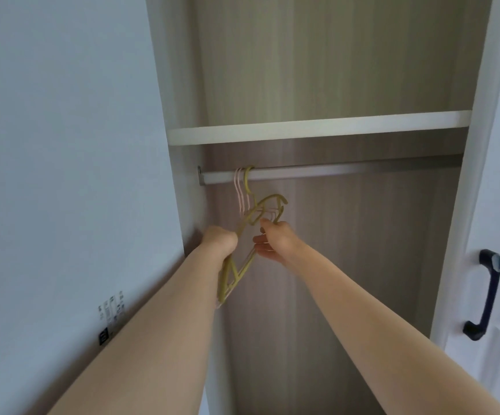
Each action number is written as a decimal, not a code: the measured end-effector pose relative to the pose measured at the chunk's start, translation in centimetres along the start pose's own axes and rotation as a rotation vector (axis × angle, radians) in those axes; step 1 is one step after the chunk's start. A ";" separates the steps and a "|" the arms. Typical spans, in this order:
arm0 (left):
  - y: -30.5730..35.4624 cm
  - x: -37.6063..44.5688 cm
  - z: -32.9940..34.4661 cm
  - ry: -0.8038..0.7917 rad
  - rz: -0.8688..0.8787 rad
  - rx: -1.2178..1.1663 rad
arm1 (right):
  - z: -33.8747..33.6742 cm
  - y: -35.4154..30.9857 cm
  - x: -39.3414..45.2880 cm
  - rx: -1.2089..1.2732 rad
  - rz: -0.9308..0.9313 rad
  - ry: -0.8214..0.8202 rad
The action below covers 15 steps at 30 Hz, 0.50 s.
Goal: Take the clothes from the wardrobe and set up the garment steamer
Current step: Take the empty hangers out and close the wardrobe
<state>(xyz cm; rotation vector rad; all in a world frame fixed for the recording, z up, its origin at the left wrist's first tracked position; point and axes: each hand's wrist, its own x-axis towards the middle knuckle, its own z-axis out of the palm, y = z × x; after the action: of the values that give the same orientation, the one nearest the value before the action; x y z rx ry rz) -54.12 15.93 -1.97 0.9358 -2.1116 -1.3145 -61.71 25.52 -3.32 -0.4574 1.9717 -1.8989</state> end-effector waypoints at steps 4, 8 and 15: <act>-1.0 -0.4 1.2 -0.106 -0.057 -0.097 | 0.6 -0.2 1.0 -0.041 0.008 -0.008; -1.0 -0.7 1.8 -0.181 -0.076 -0.172 | 1.0 0.2 1.5 -0.056 -0.002 -0.009; -1.6 0.2 2.0 -0.153 -0.107 -0.238 | 0.9 -0.2 1.9 -0.178 -0.064 0.074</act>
<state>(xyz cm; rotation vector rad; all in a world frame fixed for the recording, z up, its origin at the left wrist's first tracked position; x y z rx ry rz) -55.18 16.46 -4.24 0.8806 -1.9800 -1.6976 -62.94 23.83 -3.18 -0.5103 2.2105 -1.8097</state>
